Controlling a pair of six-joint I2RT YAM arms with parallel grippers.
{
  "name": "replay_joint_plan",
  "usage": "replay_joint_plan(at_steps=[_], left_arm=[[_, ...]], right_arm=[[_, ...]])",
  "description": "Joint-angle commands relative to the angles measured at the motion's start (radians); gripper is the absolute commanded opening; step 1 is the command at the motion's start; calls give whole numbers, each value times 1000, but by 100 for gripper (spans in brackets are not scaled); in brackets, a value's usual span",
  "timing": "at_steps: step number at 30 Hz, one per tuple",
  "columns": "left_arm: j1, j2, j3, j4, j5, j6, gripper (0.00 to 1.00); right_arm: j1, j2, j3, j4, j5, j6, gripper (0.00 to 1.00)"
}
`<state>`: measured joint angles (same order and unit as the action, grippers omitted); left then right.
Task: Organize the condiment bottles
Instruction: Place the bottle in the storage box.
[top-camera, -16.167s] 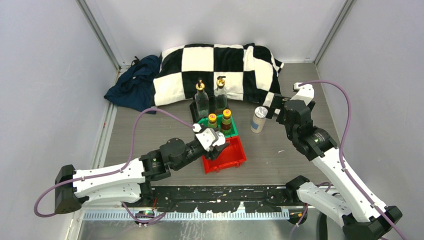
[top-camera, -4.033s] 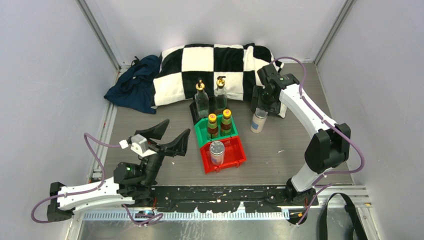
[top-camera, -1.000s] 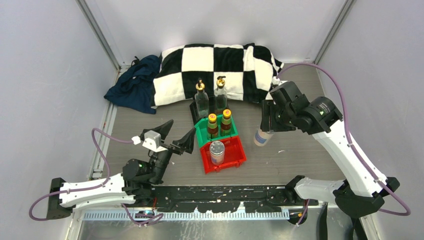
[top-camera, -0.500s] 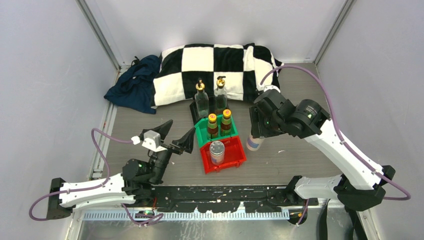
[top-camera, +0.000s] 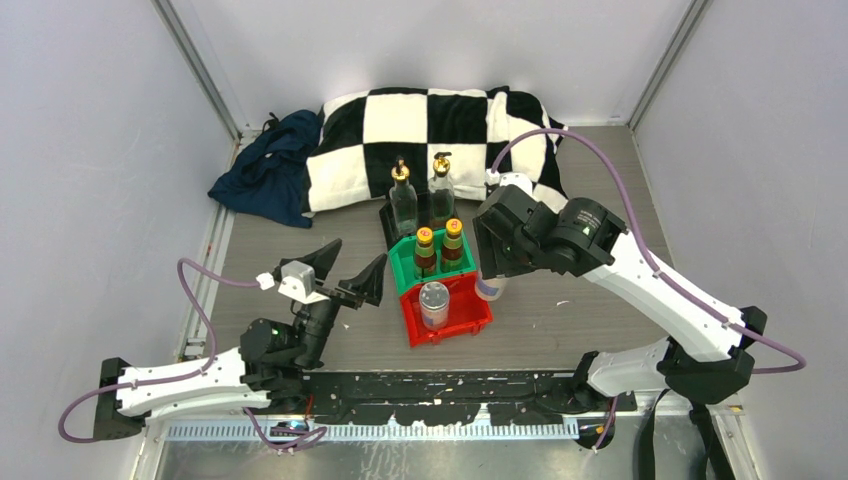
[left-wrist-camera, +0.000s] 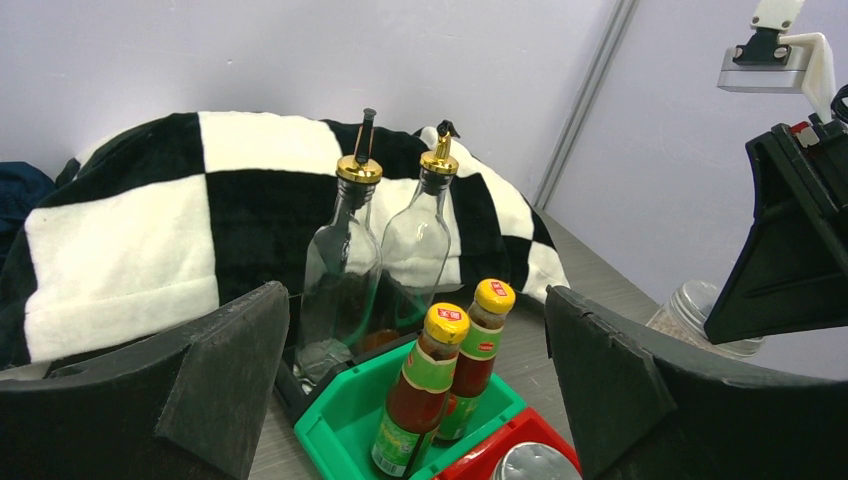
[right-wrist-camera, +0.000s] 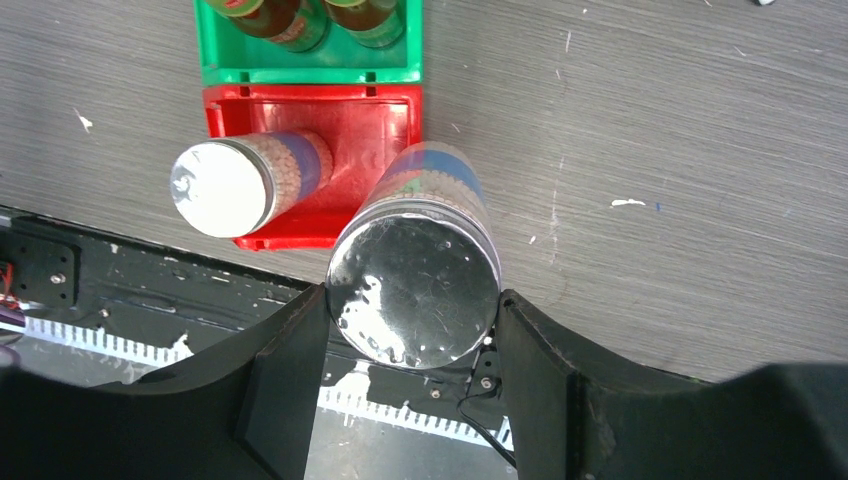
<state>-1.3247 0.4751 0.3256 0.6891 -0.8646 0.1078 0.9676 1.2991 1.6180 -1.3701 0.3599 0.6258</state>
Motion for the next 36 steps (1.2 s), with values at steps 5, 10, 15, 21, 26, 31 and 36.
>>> replay_joint_plan(at_steps=[5,10,15,21,26,31,36], left_arm=[[-3,-29,10,9,-15,-11,100],[-3,-46,4,9,-9,-13,99],[-2,-62,0,11,4,-13,99],[-3,-81,-9,12,14,-19,99],[-3,-80,-10,13,22,-19,100],[-2,-84,-11,12,25,-19,100],[-2,-89,-14,7,24,-25,99]], right_arm=[[45,36,89,87,52,74,1],[79,78,113,93,75,108,1],[121,130,145,92,116,152,1],[133,144,124,106,153,202,1],[134,126,90,126,170,229,1],[132,127,79,126,174,237,1],[133,125,66,130,174,238,1]])
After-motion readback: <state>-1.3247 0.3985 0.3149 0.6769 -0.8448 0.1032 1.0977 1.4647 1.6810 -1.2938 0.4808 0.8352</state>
